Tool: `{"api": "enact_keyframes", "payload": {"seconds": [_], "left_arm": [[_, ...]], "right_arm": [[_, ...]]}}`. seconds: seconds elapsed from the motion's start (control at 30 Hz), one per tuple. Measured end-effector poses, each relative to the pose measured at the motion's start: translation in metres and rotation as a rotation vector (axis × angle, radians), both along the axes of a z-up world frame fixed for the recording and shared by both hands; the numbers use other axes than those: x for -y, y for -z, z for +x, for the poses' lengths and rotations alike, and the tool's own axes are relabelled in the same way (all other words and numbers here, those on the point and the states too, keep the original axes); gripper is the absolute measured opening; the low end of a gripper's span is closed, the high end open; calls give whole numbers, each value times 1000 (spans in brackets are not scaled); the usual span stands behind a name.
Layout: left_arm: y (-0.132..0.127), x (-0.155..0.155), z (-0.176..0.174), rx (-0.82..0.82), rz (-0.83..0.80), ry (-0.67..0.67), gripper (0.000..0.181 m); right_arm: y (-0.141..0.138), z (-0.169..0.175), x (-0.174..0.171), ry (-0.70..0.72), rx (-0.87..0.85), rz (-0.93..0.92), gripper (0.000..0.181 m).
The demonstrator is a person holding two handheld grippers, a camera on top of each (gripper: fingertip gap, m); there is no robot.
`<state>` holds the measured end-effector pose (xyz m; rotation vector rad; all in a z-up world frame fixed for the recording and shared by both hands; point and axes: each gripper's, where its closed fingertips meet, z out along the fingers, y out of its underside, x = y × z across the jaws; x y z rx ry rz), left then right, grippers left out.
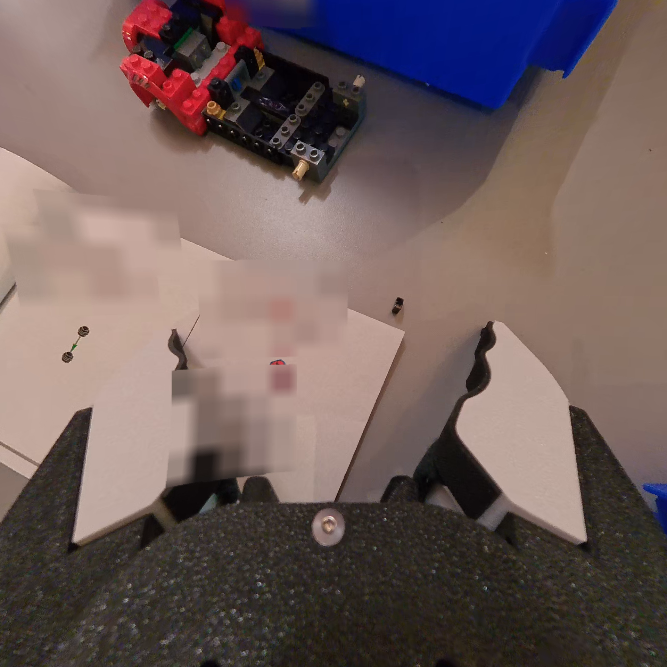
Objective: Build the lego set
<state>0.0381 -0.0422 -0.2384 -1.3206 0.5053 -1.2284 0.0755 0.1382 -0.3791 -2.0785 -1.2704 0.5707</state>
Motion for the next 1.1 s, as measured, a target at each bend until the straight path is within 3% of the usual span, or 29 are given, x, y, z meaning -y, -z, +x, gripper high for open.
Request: {"api": "enact_keyframes", "payload": {"seconds": [0.73,0.8,0.83,0.93,1.0,1.1], "left_arm": [[9,-1,11,-85,-31,14,7],[10,-1,10,-94,-30,10,7],[10,-1,10,-96,-30,5,7],[10,-1,9,-81,-35,10,7],[7,0,9,-49,-44,35,7],[4,0,6,-1,-64,44,7]], "right_arm": [[0,-7,-1,-39,-1,0,146],[-4,-7,0,-71,-15,1,128],[-8,-6,1,-87,-31,4,106],[-35,-3,4,-149,-134,76,98],[-83,-7,16,-237,-351,199,92],[-149,2,41,-327,-601,515,101]]}}
